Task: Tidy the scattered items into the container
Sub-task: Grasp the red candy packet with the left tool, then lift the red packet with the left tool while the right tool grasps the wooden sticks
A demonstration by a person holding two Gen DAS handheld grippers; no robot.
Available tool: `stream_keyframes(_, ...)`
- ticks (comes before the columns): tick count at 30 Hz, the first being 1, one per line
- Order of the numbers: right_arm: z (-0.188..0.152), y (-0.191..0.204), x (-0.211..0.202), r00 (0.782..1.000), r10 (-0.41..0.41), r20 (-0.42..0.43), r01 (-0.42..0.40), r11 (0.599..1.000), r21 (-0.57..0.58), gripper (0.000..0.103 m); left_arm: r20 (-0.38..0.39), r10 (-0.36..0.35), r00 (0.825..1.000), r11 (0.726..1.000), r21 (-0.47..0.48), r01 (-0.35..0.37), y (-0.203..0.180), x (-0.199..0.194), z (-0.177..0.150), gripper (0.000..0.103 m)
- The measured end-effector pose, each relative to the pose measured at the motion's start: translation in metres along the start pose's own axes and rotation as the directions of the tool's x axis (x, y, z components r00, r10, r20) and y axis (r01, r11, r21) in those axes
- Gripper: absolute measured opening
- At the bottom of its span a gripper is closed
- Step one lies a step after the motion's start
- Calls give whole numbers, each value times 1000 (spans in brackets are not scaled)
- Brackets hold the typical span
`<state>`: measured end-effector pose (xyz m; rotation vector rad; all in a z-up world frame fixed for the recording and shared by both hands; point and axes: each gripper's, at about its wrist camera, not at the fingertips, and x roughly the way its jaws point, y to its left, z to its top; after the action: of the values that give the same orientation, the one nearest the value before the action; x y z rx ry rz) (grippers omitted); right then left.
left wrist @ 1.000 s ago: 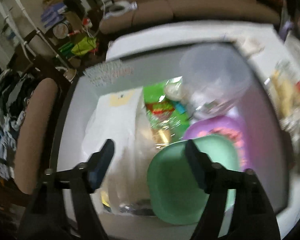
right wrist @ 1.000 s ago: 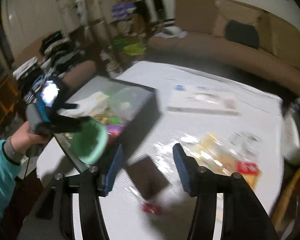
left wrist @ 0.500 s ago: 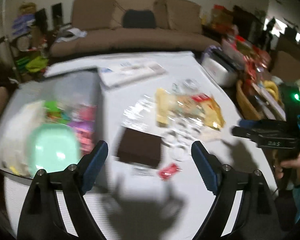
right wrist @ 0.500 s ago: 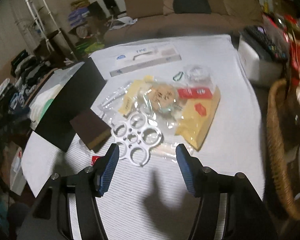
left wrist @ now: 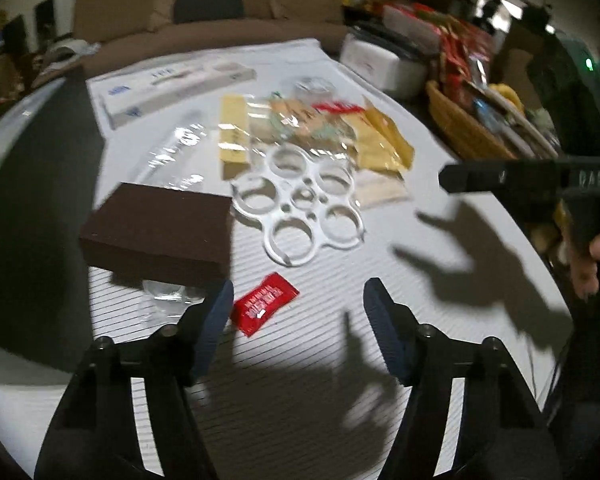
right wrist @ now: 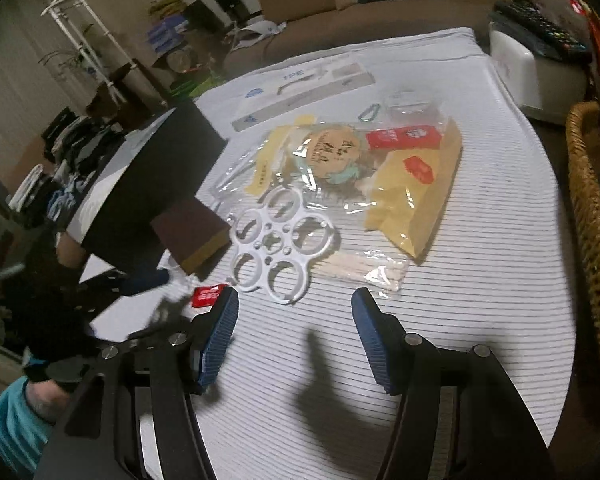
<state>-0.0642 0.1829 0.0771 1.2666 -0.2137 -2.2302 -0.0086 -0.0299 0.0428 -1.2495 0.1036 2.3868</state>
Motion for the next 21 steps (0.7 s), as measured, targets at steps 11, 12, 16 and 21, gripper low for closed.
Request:
stream_keyframes(11, 0, -10, 6, 1000, 9, -20, -8, 999, 32, 61, -94, 21, 995, 981, 194, -2, 3, 40, 6, 41)
stream_keyframes(12, 0, -10, 6, 1000, 8, -19, -7, 999, 34, 61, -92, 14, 996, 978, 210, 5, 5, 41, 5, 40)
stream_keyframes(16, 1, -13, 3, 1000, 7, -10, -6, 999, 40, 61, -84, -18, 996, 985, 172, 33, 16, 39, 5, 36)
stream_keyframes(21, 2, -12, 4, 1000, 8, -13, -8, 999, 37, 61, -71, -68, 995, 989, 126, 77, 19, 36, 3, 20)
